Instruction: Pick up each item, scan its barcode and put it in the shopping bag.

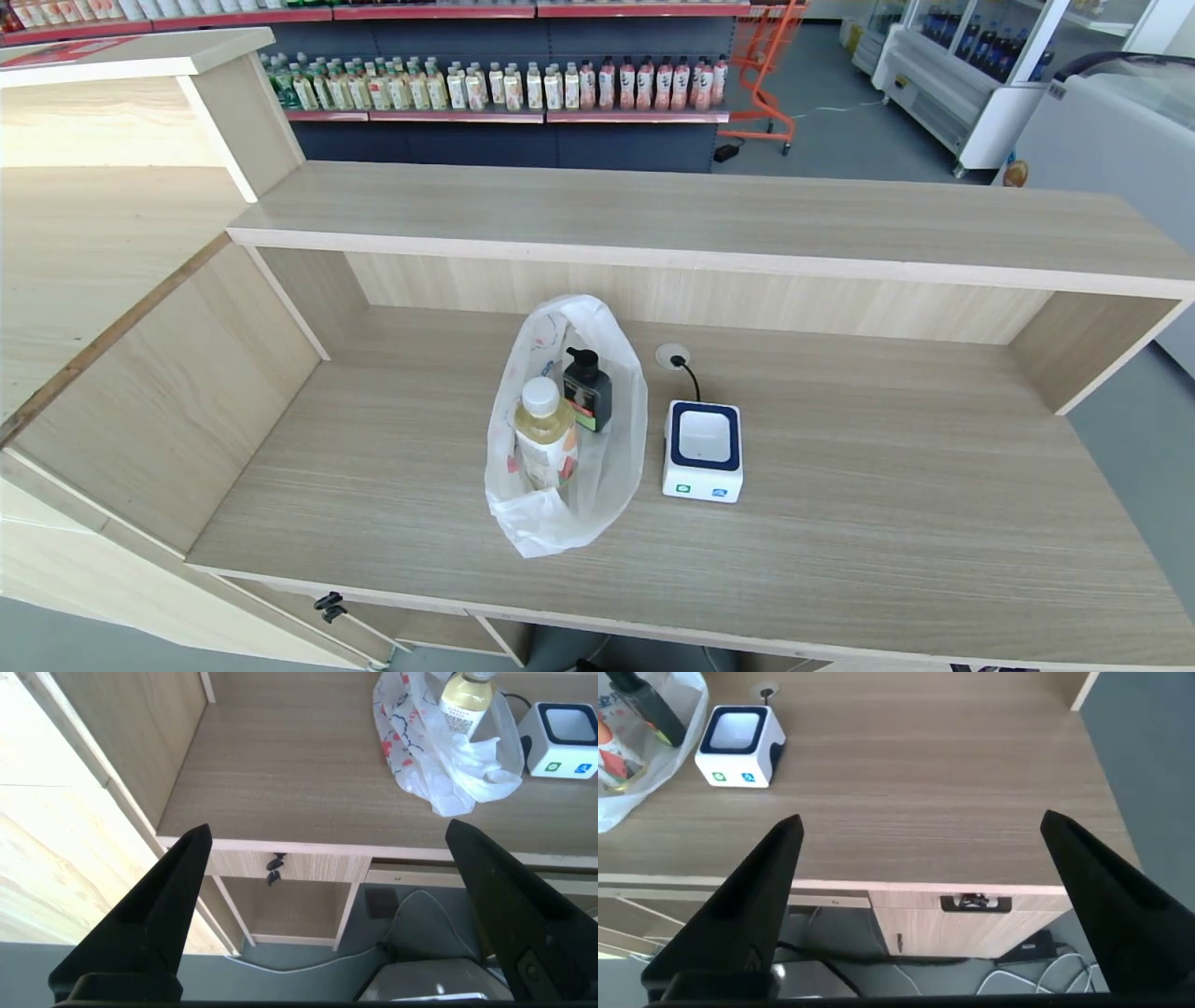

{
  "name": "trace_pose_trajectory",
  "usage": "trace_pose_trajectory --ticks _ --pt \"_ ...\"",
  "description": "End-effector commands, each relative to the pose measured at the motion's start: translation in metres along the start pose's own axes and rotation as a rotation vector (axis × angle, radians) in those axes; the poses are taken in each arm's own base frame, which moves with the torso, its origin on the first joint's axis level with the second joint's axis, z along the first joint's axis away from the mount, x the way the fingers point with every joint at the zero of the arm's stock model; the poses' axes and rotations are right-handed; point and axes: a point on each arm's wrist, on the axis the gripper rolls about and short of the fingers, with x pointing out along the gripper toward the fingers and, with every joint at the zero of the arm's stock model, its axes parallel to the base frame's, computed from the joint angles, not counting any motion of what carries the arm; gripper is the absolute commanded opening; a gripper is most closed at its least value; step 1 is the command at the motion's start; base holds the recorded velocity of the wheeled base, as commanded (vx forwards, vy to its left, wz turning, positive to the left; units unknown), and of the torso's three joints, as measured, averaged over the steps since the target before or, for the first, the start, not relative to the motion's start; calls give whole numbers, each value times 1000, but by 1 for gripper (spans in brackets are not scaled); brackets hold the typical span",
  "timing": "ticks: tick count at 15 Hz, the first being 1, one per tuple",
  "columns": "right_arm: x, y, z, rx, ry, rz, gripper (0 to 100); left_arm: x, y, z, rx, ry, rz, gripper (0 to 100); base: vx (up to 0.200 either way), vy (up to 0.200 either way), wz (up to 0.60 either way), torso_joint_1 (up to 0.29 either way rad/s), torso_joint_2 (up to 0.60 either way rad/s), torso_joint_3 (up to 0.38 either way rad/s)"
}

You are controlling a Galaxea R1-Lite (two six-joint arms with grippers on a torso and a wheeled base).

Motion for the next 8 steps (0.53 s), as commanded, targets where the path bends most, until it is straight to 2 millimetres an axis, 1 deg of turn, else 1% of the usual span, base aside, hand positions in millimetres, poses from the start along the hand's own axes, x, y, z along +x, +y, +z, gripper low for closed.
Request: trace_pose_trajectory --ticks 1,2,8 --pt "-1 0 -1 -2 -14 0 100 0 0 0 0 1 1 100 0 0 0 0 0 0" --pt "-1 0 -1 -2 -11 0 0 0 0 0 0 0 -1 100 0 0 0 0 0 0" --pt "-1 0 -1 8 -13 0 0 0 0 -1 0 2 1 100 0 0 0 0 0 0"
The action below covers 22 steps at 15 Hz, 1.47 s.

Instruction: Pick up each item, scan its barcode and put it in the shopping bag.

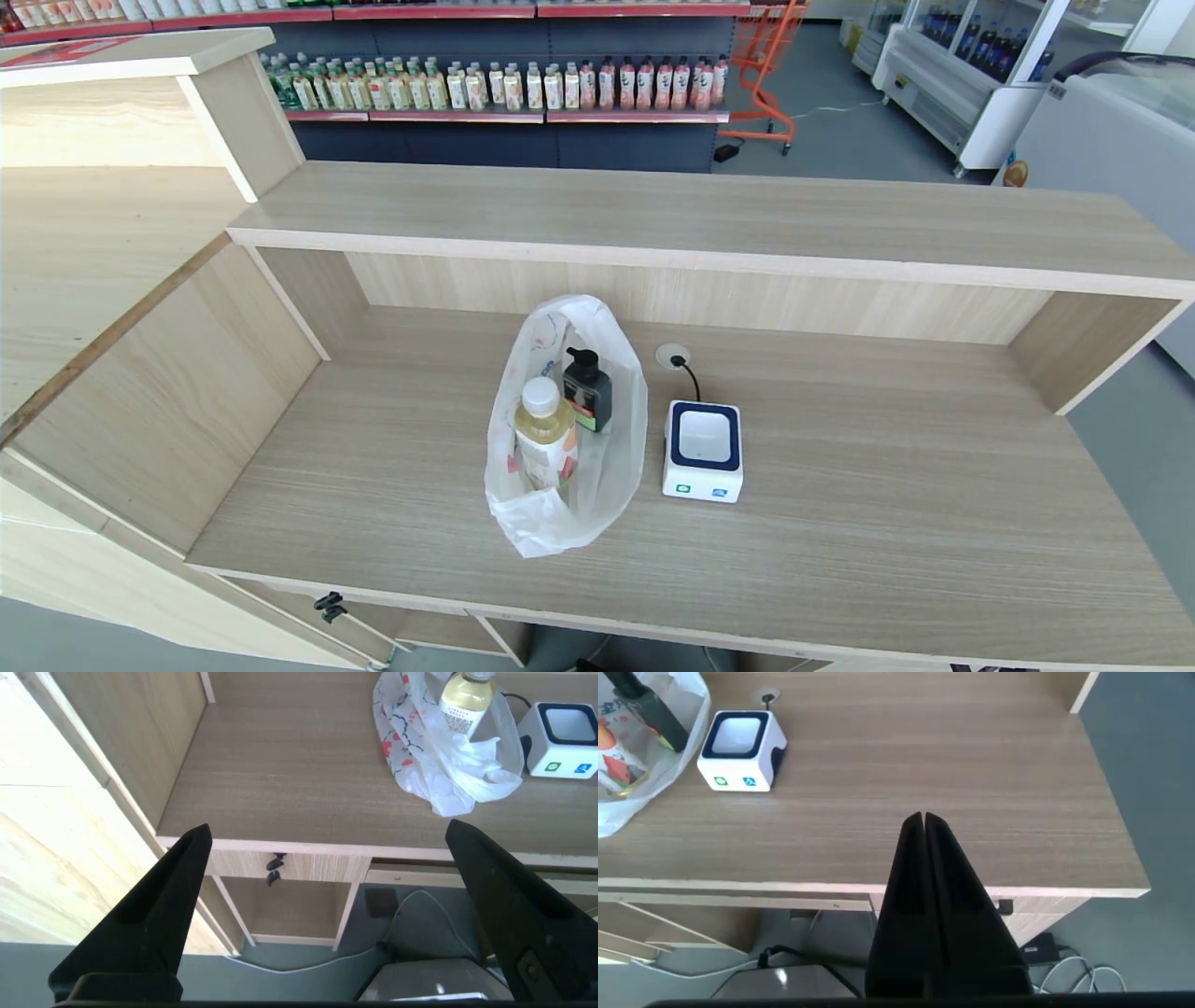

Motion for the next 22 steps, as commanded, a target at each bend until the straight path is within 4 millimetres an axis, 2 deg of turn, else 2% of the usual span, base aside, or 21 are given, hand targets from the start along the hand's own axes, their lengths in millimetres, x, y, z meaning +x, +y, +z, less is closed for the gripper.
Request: trace_pose_trajectory --ticks 1,4,9,22 --pt "0 0 0 0 3 0 0 0 0 0 0 2 0 100 0 0 0 0 0 0" --pt "0 0 0 6 3 -1 0 0 0 0 -2 2 1 100 0 0 0 0 0 0" --pt "0 0 0 6 3 -1 0 0 0 0 3 2 0 100 0 -200 0 3 3 3" --pt "0 0 0 -4 3 0 0 0 0 0 0 2 1 100 0 0 0 0 0 0"
